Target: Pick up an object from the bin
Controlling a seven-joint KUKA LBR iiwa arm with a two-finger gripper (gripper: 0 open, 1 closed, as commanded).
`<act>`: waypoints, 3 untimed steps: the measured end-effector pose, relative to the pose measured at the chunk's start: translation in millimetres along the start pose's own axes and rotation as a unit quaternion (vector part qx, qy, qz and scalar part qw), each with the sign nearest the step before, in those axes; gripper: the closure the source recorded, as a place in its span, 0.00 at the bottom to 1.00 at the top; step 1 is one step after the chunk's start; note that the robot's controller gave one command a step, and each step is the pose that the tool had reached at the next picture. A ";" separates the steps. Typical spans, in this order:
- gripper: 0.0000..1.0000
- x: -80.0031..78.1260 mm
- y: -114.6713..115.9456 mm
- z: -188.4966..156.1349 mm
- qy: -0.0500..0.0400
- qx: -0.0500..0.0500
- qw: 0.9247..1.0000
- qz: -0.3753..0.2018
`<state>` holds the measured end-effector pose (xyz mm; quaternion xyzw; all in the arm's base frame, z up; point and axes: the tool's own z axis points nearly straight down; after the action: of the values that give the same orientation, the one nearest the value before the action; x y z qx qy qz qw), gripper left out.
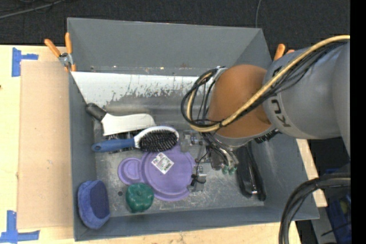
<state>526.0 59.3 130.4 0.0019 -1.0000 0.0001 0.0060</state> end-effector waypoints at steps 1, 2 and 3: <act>0.00 -2.4 0.0 -4.0 -0.004 0.000 1.000 0.001; 0.00 -81.7 78.7 41.2 -0.009 0.010 0.999 -0.038; 0.00 -63.7 69.2 34.2 -0.010 0.002 0.999 -0.042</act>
Offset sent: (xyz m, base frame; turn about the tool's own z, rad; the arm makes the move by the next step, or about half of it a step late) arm 0.0816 0.1047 -0.0604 -0.1024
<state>589.0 128.8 95.5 0.0435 -0.9990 0.0015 -0.0039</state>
